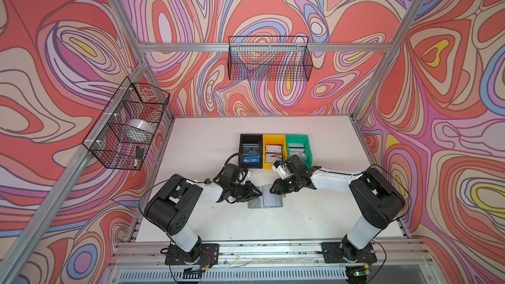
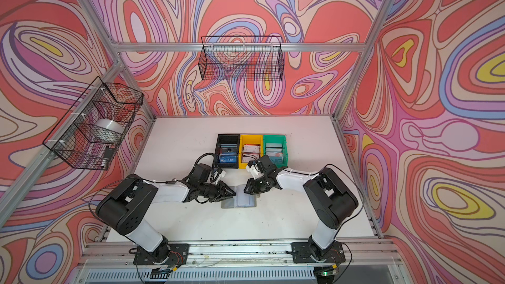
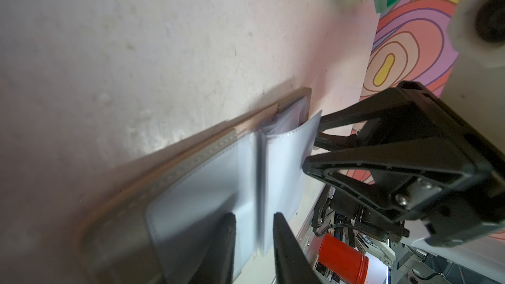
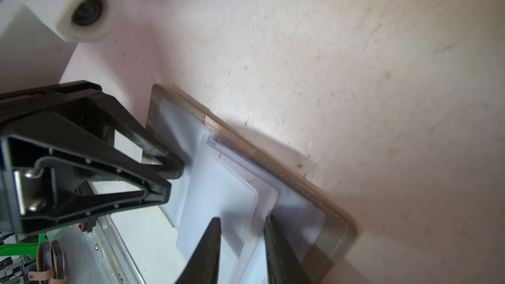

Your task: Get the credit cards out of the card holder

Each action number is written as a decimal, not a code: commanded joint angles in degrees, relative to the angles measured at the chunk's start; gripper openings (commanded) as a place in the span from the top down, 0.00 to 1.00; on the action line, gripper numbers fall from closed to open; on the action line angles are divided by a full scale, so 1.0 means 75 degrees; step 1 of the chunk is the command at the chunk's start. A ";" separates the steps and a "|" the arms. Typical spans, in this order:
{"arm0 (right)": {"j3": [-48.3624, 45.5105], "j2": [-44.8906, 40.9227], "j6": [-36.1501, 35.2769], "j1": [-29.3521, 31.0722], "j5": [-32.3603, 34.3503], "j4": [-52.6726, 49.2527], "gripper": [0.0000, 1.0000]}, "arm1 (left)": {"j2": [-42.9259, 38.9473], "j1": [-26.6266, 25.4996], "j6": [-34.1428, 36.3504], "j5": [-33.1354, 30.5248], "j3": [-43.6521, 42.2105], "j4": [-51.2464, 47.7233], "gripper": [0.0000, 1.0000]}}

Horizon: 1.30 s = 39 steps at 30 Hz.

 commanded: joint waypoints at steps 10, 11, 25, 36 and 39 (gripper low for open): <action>0.0436 -0.0148 -0.0129 0.0278 -0.0081 -0.0410 0.70 | -0.0052 -0.0005 0.0136 -0.0026 0.0018 -0.0157 0.72; 0.0437 -0.0107 -0.0117 0.0290 -0.0079 -0.0381 0.70 | -0.0074 -0.0005 0.0137 -0.0030 0.0008 -0.0169 0.72; 0.0859 0.0761 0.0050 0.0668 -0.2135 0.0560 0.70 | -0.2498 0.1104 0.1183 -0.0112 -0.0177 -0.2834 0.71; 0.1308 0.1484 0.0270 0.0757 -0.2425 0.0641 0.66 | -0.3436 0.1569 0.1196 0.0161 -0.0217 -0.3397 0.68; 0.1268 0.1489 0.0257 0.0758 -0.2478 0.0694 0.64 | -0.3398 0.1577 0.1150 0.0171 -0.0214 -0.3302 0.68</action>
